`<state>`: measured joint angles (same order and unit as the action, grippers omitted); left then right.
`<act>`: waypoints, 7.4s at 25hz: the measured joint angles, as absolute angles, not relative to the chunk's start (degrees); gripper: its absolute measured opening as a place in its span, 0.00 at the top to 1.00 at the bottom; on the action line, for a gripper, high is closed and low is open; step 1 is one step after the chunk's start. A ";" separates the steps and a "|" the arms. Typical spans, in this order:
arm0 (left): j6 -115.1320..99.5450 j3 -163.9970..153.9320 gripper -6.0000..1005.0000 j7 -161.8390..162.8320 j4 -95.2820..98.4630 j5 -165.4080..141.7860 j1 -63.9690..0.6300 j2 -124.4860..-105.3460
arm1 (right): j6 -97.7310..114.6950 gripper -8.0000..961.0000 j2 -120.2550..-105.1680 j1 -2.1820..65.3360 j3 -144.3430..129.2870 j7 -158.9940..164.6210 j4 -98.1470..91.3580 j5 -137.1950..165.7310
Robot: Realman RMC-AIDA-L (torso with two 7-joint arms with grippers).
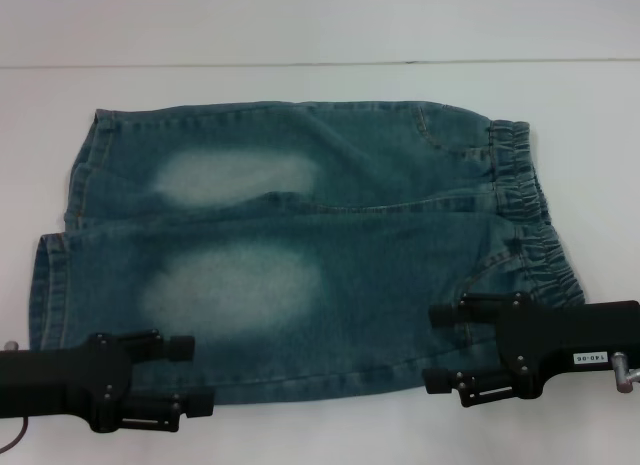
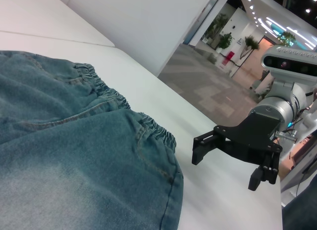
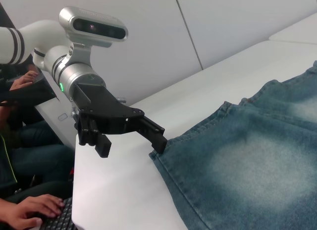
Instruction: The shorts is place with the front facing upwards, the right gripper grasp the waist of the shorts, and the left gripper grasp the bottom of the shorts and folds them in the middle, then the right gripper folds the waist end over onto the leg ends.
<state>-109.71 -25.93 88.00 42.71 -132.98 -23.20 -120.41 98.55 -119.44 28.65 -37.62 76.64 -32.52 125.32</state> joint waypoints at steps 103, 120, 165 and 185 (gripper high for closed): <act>-98.11 -21.54 0.96 106.78 55.44 -147.15 -22.11 -119.53 | 97.28 0.02 -117.90 29.86 -32.63 84.88 -34.20 123.37; -93.71 -17.79 0.97 102.51 50.90 -136.99 -22.45 -118.80 | 113.08 0.02 -111.48 35.90 -37.53 105.14 -55.44 141.54; -93.35 -18.11 0.96 100.82 48.49 -134.38 -24.59 -119.00 | 94.07 0.07 -115.97 44.16 -48.36 112.84 -49.39 161.06; -92.62 -18.04 0.96 100.28 47.37 -134.38 -24.50 -118.94 | 94.22 0.51 -115.50 43.13 -48.05 111.71 -49.74 158.02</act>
